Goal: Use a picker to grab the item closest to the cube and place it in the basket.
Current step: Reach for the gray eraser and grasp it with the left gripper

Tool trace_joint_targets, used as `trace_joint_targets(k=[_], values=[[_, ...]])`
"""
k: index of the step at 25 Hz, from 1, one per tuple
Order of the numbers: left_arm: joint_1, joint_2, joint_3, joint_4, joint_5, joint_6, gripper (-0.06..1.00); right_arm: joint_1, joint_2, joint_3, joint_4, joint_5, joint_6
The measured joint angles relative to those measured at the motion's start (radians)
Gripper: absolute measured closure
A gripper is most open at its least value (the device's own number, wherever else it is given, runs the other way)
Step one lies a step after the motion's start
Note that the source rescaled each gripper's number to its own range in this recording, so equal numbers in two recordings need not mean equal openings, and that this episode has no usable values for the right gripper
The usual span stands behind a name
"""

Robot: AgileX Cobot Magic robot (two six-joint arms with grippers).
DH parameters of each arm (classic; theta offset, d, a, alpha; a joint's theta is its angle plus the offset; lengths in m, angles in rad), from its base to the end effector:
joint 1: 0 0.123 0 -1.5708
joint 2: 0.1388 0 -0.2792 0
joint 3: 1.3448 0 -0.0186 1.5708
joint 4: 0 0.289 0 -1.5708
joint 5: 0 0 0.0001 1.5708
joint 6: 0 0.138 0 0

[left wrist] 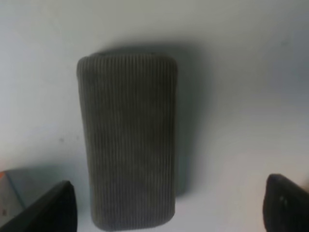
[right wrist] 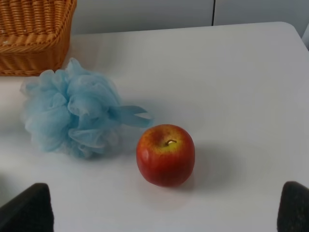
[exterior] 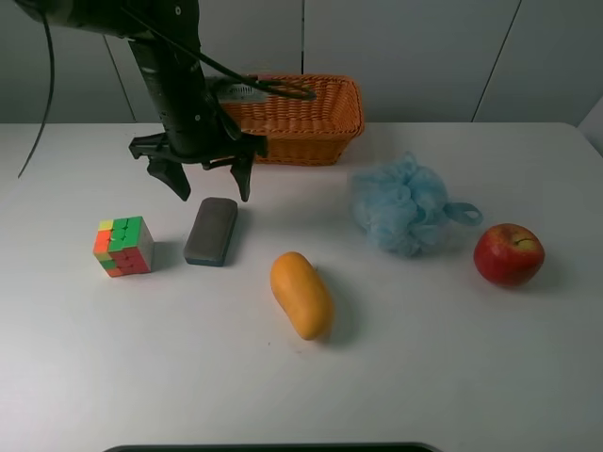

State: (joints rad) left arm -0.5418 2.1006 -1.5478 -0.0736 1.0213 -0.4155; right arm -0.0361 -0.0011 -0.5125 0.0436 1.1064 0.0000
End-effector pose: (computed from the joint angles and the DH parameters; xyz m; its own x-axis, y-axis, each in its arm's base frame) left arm 0.3822 -0.2401 0.0917 -0.9949 0.0880 -0.0490 0.0923 0.9913 -0.0934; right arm 0.0721 0.0028 0.2732 -0.4836 0.0370 -0.8745 0.0114 0.9993 0.0359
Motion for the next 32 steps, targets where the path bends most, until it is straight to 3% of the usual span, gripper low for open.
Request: trace_joint_targets(k=[16,26,32], values=[[0.004,0.057,0.048,0.022,0.004,0.0,-0.06,0.0,0.0,0.0,0.0,0.0,0.0],[0.023,0.059,0.106,0.035,-0.126,0.009,-0.06,0.0,0.0,0.0,0.0,0.0,0.0],[0.023,0.101,0.109,0.0,-0.141,0.04,-0.06,0.0,0.0,0.0,0.0,0.0,0.0]])
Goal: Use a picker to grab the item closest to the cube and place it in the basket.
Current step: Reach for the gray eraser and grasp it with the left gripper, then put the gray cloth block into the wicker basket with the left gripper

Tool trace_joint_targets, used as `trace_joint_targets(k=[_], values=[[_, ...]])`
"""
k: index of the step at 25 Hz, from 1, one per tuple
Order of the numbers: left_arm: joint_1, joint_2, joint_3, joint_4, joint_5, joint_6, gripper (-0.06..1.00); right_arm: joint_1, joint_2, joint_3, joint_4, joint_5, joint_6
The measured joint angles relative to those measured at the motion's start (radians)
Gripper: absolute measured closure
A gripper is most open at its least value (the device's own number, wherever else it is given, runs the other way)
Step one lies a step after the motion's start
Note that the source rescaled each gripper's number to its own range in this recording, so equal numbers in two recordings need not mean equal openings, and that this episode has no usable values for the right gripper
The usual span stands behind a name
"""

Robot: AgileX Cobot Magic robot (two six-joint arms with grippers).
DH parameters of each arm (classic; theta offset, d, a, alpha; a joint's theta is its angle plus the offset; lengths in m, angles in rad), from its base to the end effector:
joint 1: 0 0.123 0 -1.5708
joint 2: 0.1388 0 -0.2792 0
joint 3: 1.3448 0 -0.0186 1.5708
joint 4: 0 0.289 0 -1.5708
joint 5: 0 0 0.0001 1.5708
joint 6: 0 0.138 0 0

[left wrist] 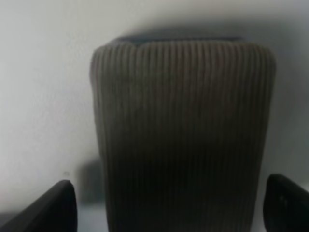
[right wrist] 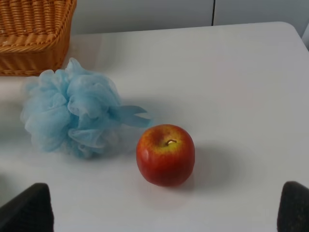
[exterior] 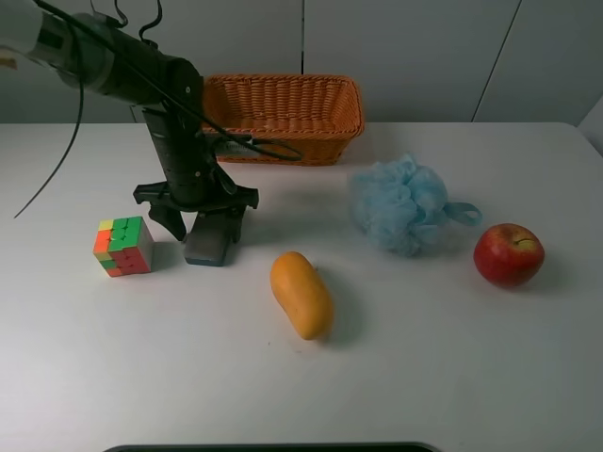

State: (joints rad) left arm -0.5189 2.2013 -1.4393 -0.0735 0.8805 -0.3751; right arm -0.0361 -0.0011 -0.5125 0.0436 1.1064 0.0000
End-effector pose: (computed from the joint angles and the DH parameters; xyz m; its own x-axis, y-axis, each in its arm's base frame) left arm 0.3727 -0.2219 0.0198 -0.9952 0.0975 0.0078 0.0969 0.9936 -0.0585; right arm 0.0721 0.0028 0.2732 -0.4836 0.0370 -0.8745 0.0114 0.9993 0.0359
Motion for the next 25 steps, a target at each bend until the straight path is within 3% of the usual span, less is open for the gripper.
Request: trace_joint_targets(k=[1,2,3,4,5,6,19,25], values=[[0.0,0.005,0.0,-0.004,-0.006,0.004,-0.03,0.0,0.0,0.0,0.0,0.0,0.0],[0.0,0.005,0.0,-0.005,-0.008,0.004,0.07,0.0,0.0,0.0,0.0,0.0,0.0],[0.0,0.005,0.0,-0.009,-0.013,0.007,0.27,0.0,0.0,0.0,0.0,0.0,0.0],[0.0,0.005,0.0,-0.009,-0.013,0.007,0.57,0.0,0.0,0.0,0.0,0.0,0.0],[0.0,0.005,0.0,-0.009,-0.013,0.009,0.94,0.0,0.0,0.0,0.0,0.0,0.0],[0.0,0.005,0.0,-0.009,-0.013,0.009,0.86,0.0,0.0,0.0,0.0,0.0,0.0],[0.0,0.003,0.0,-0.012,0.011,0.025,0.88,0.0,0.0,0.0,0.0,0.0,0.0],[0.0,-0.124,0.001,-0.019,0.047,0.019,0.88,0.0,0.0,0.0,0.0,0.0,0.0]])
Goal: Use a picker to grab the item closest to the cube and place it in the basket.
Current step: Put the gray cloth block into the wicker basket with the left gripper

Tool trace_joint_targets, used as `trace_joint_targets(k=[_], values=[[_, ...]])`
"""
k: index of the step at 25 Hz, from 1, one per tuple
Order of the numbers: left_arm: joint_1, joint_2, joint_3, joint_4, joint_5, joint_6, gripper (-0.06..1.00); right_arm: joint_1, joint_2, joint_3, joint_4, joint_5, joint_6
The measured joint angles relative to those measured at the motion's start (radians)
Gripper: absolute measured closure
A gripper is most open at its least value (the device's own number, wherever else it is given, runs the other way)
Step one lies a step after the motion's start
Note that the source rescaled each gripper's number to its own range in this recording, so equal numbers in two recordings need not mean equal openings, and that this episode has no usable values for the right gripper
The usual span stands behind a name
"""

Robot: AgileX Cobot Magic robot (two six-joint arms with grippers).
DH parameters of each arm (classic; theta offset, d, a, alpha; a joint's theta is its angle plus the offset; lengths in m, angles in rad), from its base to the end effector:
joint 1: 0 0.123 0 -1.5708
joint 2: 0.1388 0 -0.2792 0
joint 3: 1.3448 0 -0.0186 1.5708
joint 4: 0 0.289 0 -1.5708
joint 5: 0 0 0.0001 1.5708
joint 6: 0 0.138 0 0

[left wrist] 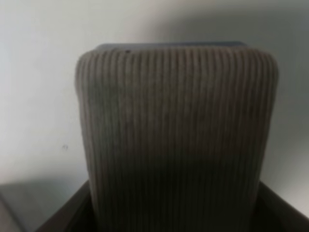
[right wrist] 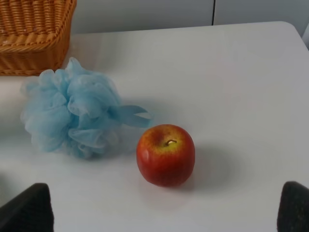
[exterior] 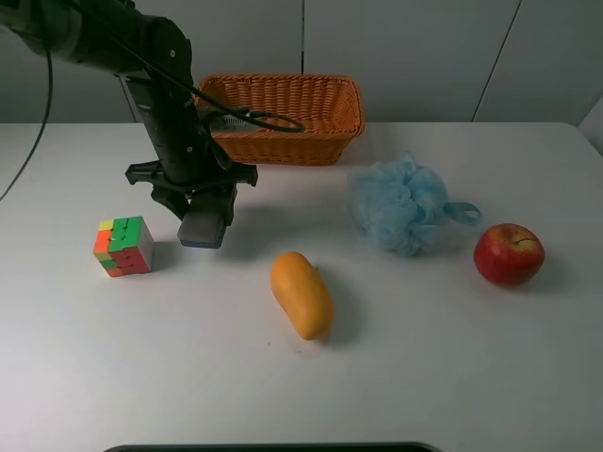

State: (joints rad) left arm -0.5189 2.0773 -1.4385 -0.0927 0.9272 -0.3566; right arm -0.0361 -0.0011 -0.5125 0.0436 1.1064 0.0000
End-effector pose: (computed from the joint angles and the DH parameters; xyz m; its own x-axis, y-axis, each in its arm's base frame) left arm 0.3741 -0.2254 0.0734 -0.9927 0.1067 -0.0565 0.1122 0.9881 -0.1052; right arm 0.0721 0.0028 0.2732 -0.4836 0.0370 -0.8745 0.0114 0.9993 0.0359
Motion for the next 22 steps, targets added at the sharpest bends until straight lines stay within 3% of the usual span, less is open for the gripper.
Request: trace_joint_targets(k=[5,11,16,22], values=[[0.0,-0.156,-0.022,0.009,0.006,-0.024,0.88,0.0,0.0,0.0,0.0,0.0,0.0],[0.0,-0.188,-0.229,0.108,-0.006,-0.025,0.88,0.0,0.0,0.0,0.0,0.0,0.0],[0.0,-0.11,-0.465,0.222,-0.065,-0.023,0.88,0.0,0.0,0.0,0.0,0.0,0.0],[0.004,0.114,-0.698,0.274,-0.156,0.007,0.88,0.0,0.0,0.0,0.0,0.0,0.0]])
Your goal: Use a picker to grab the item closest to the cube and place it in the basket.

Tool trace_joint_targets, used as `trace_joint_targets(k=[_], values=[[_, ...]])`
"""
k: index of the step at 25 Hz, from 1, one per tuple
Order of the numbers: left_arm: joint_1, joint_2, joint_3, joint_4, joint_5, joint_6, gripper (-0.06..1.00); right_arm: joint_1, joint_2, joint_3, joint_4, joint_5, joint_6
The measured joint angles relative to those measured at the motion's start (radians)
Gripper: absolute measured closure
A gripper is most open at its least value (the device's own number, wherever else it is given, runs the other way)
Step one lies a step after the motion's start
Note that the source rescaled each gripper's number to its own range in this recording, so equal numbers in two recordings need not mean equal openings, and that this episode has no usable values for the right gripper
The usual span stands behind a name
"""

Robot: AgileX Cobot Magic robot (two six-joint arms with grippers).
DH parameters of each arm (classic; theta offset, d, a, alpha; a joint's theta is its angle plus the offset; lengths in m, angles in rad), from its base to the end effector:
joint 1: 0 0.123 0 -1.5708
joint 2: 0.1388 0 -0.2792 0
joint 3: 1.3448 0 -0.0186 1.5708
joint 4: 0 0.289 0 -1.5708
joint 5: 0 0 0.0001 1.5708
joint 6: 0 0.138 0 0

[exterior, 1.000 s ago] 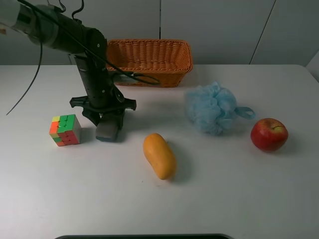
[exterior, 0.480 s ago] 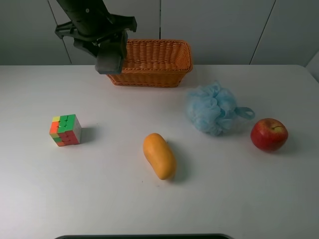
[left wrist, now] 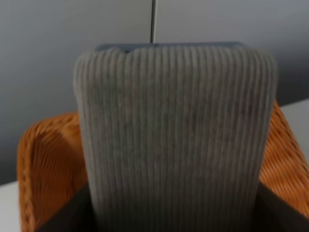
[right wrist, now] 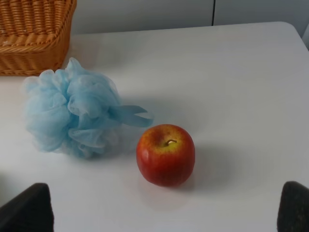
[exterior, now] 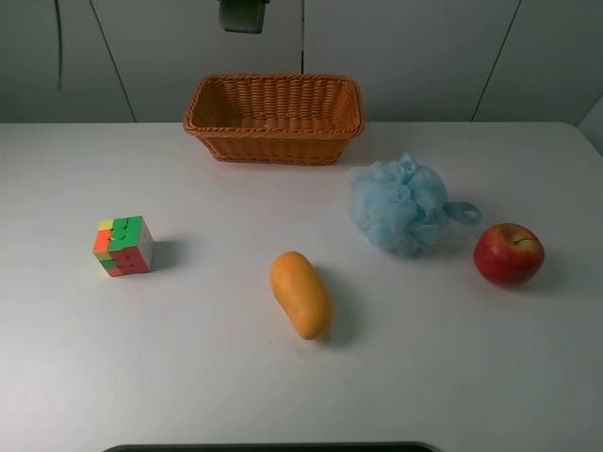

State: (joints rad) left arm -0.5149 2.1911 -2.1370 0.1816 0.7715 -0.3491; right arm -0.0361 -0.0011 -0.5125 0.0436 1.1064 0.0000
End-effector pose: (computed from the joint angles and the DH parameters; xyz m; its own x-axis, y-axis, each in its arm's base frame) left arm 0.5154 -0.2716 0.2623 -0.6548 0.1237 -0.7456 0.2716 0.9591 -0.0793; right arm 0.0721 0.0028 0.2732 -0.4836 0.0370 -0.8745 0.0114 0.9993 0.0359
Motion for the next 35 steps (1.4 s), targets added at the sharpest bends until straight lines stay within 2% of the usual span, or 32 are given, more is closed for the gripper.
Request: trace_joint_targets(k=[3,8,20,21,22,23,24,26,35], values=[[0.007,0.125,-0.068,0.014,-0.047,0.008,0.88,0.0,0.0,0.0,0.0,0.0,0.0],[0.016,0.264,-0.086,0.028,-0.148,0.012,0.88,0.0,0.0,0.0,0.0,0.0,0.0],[0.017,0.285,-0.099,0.048,-0.184,0.036,0.88,0.0,0.0,0.0,0.0,0.0,0.0],[0.017,0.285,-0.099,0.048,-0.184,0.038,0.85,0.0,0.0,0.0,0.0,0.0,0.0],[0.017,0.285,-0.099,0.048,-0.184,0.04,0.56,0.0,0.0,0.0,0.0,0.0,0.0],[0.017,0.285,-0.099,0.048,-0.184,0.042,0.2,0.0,0.0,0.0,0.0,0.0,0.0],[0.017,0.285,-0.099,0.046,-0.184,0.042,0.09,0.0,0.0,0.0,0.0,0.0,0.0],[0.017,0.285,-0.099,0.045,-0.184,0.042,0.04,0.0,0.0,0.0,0.0,0.0,0.0],[0.017,0.283,-0.099,0.046,-0.18,0.042,0.03,0.0,0.0,0.0,0.0,0.0,0.0]])
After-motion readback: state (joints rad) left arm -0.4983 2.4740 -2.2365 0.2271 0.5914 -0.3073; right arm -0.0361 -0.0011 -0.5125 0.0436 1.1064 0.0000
